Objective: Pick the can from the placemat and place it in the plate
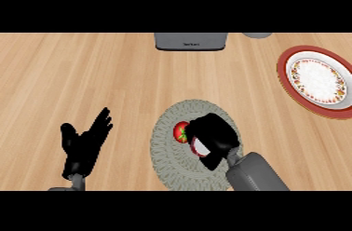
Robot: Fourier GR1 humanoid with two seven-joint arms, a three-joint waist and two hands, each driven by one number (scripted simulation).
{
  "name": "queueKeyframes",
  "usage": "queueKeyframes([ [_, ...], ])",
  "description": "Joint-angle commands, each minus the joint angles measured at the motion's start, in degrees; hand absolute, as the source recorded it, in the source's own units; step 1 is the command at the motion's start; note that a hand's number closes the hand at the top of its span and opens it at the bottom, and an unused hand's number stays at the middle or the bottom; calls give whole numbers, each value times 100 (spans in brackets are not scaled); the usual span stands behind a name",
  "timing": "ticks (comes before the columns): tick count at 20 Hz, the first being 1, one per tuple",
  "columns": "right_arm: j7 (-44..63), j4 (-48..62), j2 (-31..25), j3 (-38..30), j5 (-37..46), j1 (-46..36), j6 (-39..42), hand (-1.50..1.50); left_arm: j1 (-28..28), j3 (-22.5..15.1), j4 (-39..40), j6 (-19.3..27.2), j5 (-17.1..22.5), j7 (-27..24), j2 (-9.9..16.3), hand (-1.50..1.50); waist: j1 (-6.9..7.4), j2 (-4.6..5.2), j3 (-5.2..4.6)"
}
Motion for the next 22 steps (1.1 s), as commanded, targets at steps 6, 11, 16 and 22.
queueKeyframes([
  [6,3070,676,402,-2364,206,-634,-1721,150,-35,53,-57,-54,68,-19,16,0,-74,114,8],
  [11,4489,821,407,-2662,1237,-1683,-3385,150,-129,-95,-67,-107,-42,3,22,0,294,115,1],
  [16,5730,1441,408,-2924,2146,-2361,-4694,150,-169,-86,180,-165,-21,-32,-8,0,301,122,-1],
  [22,6637,2294,408,-3396,2712,-2813,-6111,150,-340,-43,116,-83,-12,53,-59,0,306,113,8],
])
